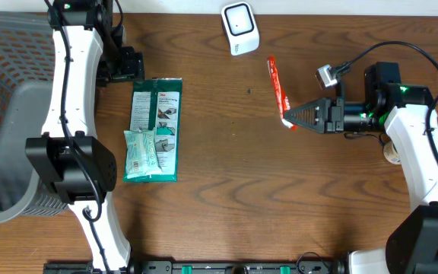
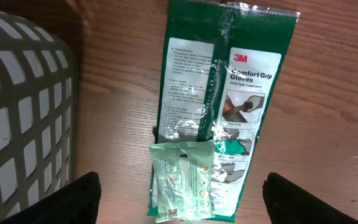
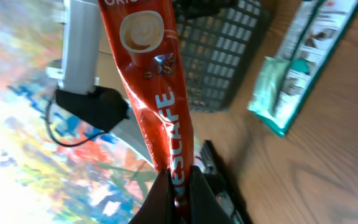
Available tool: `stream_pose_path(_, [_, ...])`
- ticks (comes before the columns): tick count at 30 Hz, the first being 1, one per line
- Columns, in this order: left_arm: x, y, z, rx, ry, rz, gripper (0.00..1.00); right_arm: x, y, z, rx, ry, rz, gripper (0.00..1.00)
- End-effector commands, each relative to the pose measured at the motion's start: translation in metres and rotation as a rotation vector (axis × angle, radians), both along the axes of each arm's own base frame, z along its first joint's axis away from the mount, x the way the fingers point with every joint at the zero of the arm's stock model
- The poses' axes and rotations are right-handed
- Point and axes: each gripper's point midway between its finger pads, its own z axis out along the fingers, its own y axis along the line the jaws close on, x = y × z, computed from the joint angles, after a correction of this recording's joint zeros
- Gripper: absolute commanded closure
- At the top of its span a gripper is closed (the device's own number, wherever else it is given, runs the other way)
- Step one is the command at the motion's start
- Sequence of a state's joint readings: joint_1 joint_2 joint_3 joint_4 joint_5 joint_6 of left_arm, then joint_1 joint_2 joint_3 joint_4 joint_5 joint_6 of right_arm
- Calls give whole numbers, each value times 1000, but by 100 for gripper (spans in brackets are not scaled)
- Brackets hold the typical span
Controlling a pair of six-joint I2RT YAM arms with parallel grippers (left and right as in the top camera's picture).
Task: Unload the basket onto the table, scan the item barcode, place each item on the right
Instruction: 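Carry the sachet up toward the white scanner with the right gripper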
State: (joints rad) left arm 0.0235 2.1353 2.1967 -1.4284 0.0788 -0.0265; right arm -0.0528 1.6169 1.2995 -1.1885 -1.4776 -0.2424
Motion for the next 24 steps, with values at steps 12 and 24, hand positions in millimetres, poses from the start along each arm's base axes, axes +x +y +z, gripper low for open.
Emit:
stream_pose_path(12, [-3, 2, 12, 6, -27, 6, 16, 10, 11, -6, -47, -15, 18, 99])
stream_pose_path(24, [-3, 2, 12, 6, -27, 6, 16, 104, 8, -4, -818, -46, -398, 99])
